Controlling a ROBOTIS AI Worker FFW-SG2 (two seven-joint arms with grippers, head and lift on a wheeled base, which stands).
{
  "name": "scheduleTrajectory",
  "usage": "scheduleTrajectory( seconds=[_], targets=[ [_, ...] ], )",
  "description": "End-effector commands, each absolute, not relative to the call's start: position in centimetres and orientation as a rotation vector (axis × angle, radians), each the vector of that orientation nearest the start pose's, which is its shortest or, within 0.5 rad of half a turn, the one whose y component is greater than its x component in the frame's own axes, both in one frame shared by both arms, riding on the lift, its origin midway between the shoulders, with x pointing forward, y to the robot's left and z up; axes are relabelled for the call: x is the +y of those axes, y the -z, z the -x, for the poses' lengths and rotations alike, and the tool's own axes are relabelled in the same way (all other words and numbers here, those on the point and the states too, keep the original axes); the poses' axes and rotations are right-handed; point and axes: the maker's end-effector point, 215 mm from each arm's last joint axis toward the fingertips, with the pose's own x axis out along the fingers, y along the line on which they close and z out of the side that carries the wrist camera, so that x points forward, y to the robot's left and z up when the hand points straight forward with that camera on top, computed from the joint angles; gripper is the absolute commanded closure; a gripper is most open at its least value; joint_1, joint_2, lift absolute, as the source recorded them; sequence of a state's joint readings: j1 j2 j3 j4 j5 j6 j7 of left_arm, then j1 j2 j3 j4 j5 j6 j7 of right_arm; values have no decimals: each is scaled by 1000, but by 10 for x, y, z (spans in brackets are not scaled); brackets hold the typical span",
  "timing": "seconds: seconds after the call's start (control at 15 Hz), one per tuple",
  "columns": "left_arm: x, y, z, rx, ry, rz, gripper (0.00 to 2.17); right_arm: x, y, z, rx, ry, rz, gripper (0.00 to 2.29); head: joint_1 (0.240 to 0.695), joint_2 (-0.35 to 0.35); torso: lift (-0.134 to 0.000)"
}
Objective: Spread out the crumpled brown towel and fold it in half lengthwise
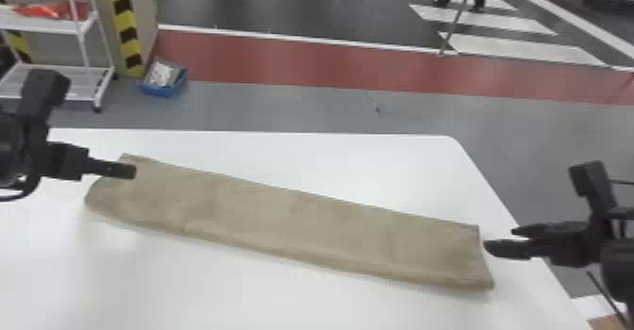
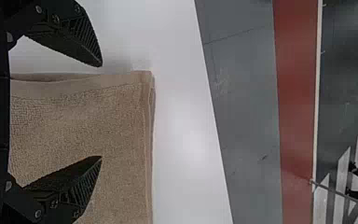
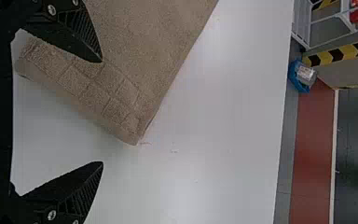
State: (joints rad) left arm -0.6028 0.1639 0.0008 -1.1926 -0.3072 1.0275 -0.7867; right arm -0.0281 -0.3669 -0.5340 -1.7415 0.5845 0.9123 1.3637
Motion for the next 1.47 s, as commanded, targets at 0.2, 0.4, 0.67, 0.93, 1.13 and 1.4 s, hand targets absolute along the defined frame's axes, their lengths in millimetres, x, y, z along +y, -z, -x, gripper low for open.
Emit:
scheduleTrajectory(
  seconds=[0.2,0.4,0.67,0.93,1.13,1.4],
  targets=[
    [270,443,-645,905,370,-83,215,-507,397,-418,869,-299,57,117,695,-243,-124],
    [270,445,-642,923,380,-80,539,-507,395,-417,868,-299,63,117,695,-242,-124],
    [271,450,-632,963,384,-67,1369,-508,393,-417,865,-296,60,117,695,-246,-124],
    [275,452,-612,1013,381,-5,1693,-510,393,-415,861,-294,56,117,695,-248,-124],
    [294,448,-581,1046,350,57,1737,-511,392,-415,859,-294,59,124,695,-251,-124],
    [334,442,-528,1070,277,152,1737,-502,390,-423,850,-311,60,127,695,-230,-124]
  ],
)
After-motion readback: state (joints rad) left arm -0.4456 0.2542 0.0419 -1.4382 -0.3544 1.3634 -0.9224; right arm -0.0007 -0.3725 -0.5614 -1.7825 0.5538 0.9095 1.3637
